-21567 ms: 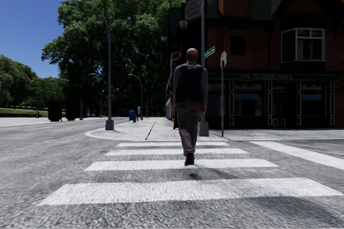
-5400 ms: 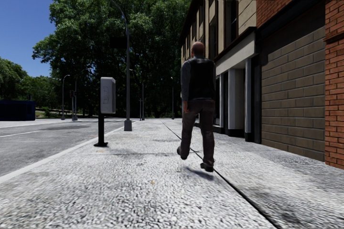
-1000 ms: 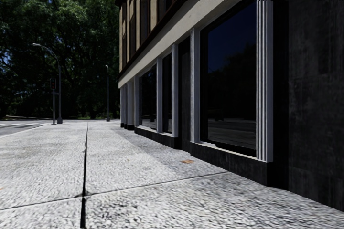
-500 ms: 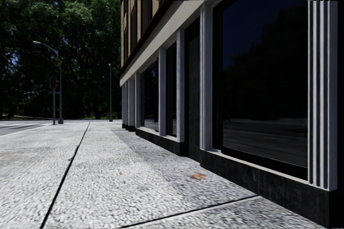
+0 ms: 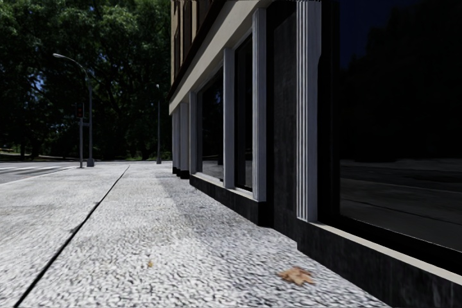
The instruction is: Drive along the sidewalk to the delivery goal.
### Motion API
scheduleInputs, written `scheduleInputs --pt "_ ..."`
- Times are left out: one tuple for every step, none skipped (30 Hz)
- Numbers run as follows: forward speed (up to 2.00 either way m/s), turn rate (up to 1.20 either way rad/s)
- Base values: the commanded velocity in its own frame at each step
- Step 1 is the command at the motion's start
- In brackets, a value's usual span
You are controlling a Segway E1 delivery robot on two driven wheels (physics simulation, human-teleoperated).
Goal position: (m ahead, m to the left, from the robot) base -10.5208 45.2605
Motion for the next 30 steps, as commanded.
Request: scheduleInputs --pt "1.45 0.15" --pt "1.45 0.02" --pt "1.45 0.00" --pt "1.45 0.00" --pt "1.45 0.00" --pt "1.45 0.00" --pt "1.45 0.09" --pt "1.45 0.09" --pt "1.45 0.16" --pt "1.45 0.20" --pt "1.45 0.24" --pt "1.45 0.28" --pt "1.45 0.28" --pt "1.46 0.35" --pt "1.46 0.39" --pt "1.46 0.39" --pt "1.46 0.39" --pt "1.46 0.39" --pt "1.46 0.40" --pt "1.46 0.40" --pt "1.46 0.40" --pt "1.46 0.40" --pt "1.46 0.40" --pt "1.46 0.40" --pt "1.46 0.40" --pt "1.46 0.40" --pt "1.46 0.40" --pt "1.46 0.40" --pt "1.46 0.40" --pt "1.46 0.40"
